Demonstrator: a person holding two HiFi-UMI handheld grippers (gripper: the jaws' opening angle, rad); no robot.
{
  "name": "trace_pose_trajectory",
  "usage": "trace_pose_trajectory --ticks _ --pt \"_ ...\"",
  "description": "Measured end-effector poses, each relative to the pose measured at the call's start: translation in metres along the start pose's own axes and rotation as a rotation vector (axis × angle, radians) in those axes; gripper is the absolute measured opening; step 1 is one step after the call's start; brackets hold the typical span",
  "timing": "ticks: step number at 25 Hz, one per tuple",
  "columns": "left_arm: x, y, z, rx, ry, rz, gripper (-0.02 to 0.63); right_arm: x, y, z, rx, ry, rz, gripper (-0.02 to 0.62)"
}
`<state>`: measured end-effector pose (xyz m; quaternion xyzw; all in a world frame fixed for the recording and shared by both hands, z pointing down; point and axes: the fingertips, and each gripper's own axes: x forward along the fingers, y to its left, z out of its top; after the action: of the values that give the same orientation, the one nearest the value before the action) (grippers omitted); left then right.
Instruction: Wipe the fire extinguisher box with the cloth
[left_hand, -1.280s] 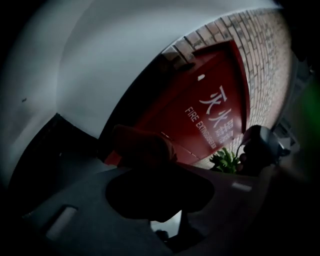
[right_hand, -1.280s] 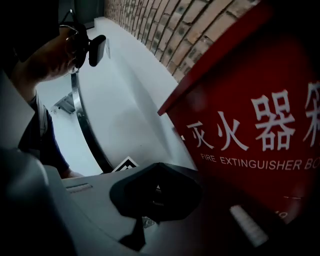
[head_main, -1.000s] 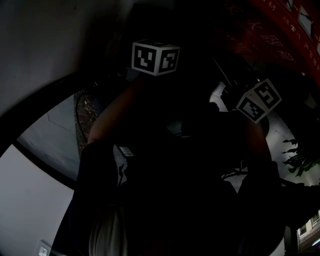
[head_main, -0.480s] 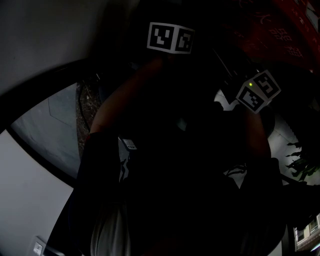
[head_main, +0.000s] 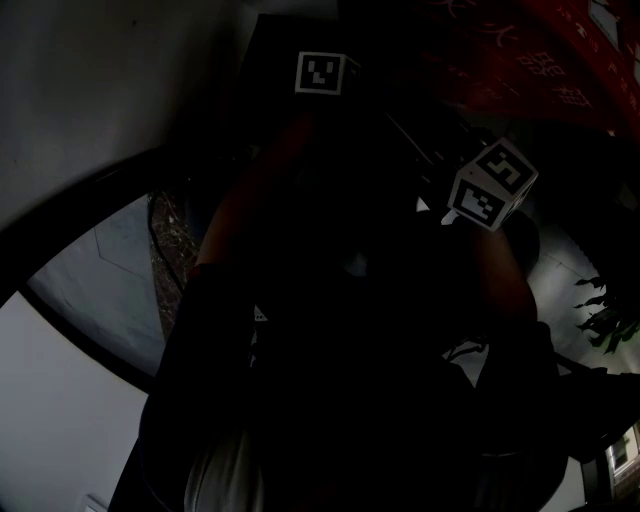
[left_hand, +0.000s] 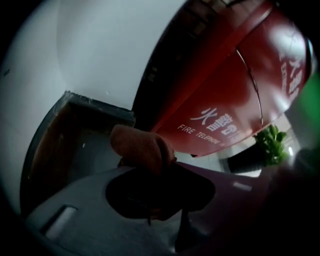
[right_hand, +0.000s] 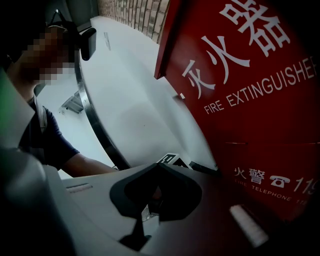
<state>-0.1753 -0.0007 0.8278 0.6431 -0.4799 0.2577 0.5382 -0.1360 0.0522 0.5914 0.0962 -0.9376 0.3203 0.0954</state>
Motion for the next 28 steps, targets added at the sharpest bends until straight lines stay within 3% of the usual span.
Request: trace_pose_trajectory --ticks 4,6,12,23,28 --pt "0.005 -0.007 0.002 0.102 0.038 0.021 0.118 0.001 0.000 -0.003 0.003 0.010 -0.007 0.000" --pt "0.011 -0.010 0.003 0.111 0.046 0.011 0.118 0.003 0.001 -0.005 -0.009 0.018 -0.014 0.000" --pt "0.029 0.016 0.001 -0.009 0.000 0.026 0.118 -0.003 0.005 -0.008 -0.018 0.018 -0.037 0.000" --pt "0.062 0.009 0.039 -0.158 -0.237 -0.054 0.115 0.001 0.015 -0.008 -0.006 0.006 -0.018 0.000" --pt "0.082 0.007 0.044 -0.281 -0.355 -0.108 0.112 -0.003 0.026 -0.002 0.012 -0.030 0.022 0.000"
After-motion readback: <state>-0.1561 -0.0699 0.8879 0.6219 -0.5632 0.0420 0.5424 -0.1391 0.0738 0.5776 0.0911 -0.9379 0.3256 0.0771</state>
